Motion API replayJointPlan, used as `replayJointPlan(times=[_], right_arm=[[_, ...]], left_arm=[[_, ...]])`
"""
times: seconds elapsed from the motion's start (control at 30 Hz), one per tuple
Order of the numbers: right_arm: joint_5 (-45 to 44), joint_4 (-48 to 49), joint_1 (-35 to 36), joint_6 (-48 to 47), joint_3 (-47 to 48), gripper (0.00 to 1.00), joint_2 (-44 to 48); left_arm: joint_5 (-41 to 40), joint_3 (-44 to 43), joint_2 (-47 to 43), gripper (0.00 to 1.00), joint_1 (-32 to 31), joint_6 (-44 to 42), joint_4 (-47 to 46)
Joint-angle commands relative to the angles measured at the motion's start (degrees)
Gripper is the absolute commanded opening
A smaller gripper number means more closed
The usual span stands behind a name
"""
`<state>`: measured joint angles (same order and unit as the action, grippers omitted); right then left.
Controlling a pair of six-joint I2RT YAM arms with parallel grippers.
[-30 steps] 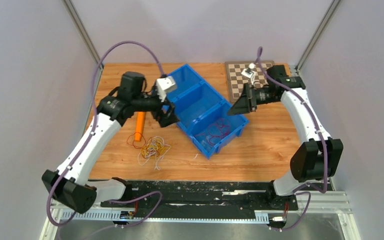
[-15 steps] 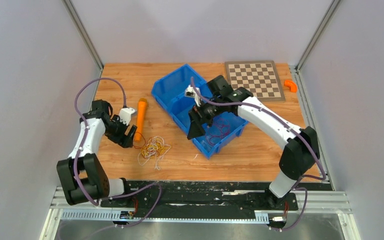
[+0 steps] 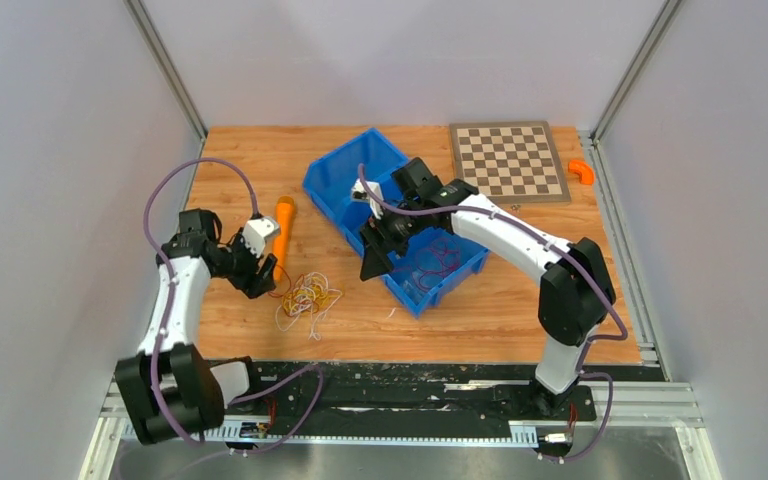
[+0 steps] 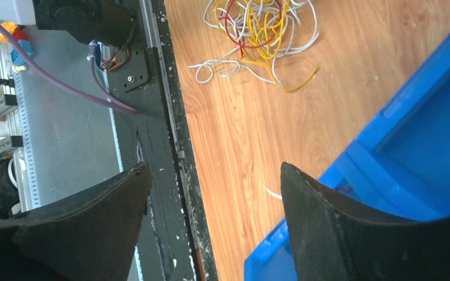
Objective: Untangle the cables
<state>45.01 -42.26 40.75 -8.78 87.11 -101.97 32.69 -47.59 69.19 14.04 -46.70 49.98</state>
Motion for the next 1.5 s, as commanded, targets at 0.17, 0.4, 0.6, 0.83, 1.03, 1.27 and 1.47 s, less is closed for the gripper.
replayJointPlan(times=[0.17, 0.4, 0.6, 0.83, 1.03, 1.27, 1.47], right_arm=[[1.5, 11.4, 5.8, 4.8, 6.7, 0.63, -10.4], [-1.9, 21.6, 8.4, 12.3, 6.0, 0.51, -18.0], [-4.5, 26.7, 8.5, 15.3, 6.9, 0.47, -22.9], [-7.2, 30.5, 9.0, 16.3, 7.4, 0.4, -25.3], [-7.3, 31.5, 9.4, 16.8, 8.1, 0.33, -26.5], [-6.4, 31.4, 9.6, 17.2, 8.8, 0.0, -25.6], [-0.8, 31.3, 9.6, 18.4, 7.4, 0.0, -14.9]], left_arm=[[10.3, 3.0, -5.2, 0.7, -7.5, -3.8, -1.1], [10.1, 7.1, -2.4, 0.69, -8.5, 0.3, -7.2], [10.9, 10.0, -2.5, 0.69, -8.5, 1.9, -9.9], [11.5, 11.7, -4.7, 0.66, -8.2, 3.7, -12.4], [11.9, 11.4, -4.0, 0.66, -8.0, 5.4, -13.4], [11.7, 11.0, -3.3, 0.68, -7.9, 6.7, -14.2], [15.1, 11.5, -9.1, 0.85, -6.8, 8.5, -13.4]])
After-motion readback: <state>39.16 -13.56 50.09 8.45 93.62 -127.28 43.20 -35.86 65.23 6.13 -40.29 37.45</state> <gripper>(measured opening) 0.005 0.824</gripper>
